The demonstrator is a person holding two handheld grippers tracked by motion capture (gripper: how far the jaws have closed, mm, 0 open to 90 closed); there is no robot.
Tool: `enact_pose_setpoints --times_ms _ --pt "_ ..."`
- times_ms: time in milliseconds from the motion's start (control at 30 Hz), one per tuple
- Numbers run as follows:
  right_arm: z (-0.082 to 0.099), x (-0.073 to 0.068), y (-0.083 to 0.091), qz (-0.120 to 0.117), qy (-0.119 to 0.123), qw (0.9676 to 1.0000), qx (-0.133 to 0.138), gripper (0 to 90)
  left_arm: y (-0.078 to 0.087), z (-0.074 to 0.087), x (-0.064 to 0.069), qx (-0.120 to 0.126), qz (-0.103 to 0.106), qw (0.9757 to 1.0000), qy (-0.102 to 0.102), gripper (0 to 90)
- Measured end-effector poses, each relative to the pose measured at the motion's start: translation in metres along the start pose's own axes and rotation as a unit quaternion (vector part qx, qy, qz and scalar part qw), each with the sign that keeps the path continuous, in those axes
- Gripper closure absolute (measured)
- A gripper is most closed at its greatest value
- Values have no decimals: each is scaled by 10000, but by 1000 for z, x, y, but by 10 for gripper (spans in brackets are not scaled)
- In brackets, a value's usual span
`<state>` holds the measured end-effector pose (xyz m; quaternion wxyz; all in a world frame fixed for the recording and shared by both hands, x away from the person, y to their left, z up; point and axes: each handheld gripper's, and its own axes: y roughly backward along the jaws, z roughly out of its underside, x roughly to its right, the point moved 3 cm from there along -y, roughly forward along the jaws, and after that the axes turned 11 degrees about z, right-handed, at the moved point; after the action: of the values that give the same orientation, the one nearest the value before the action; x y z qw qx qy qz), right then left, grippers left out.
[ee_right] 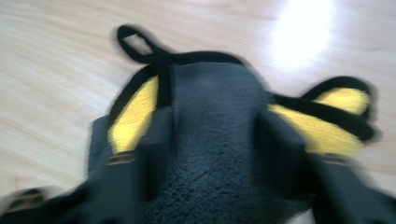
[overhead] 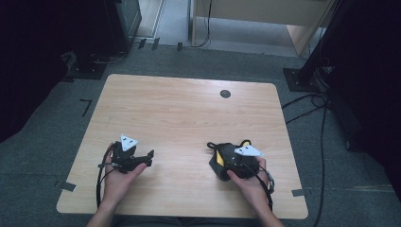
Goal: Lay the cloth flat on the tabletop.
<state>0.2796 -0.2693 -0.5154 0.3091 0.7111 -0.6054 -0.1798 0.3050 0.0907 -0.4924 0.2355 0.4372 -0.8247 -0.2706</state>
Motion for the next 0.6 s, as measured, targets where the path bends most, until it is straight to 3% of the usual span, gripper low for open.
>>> enact_pose_setpoints --times_ms 33,133,333,433,500,567,600 --pt "0 1 0 90 24 9999 50 594 -2 -3 3 16 26 10000 -13 133" --pt "-4 2 -1 21 -135 9998 158 721 -5 -9 9 49 87 9999 -65 133" --pt "-18 -7 2 -28 -64 9987 497 778 -12 -23 20 94 198 9996 -187 135" --pt "-32 -18 5 -205 -22 9973 707 780 -14 -27 23 124 250 9994 -225 135" --pt "-43 -31 6 -392 -14 9956 849 780 -14 -30 24 162 272 9993 -223 135" --pt "-61 -56 9 -687 141 9912 1121 779 -13 -33 24 207 295 9991 -201 135" --pt "-61 -56 9 -687 141 9912 1121 779 -12 -34 23 231 307 9991 -193 135"
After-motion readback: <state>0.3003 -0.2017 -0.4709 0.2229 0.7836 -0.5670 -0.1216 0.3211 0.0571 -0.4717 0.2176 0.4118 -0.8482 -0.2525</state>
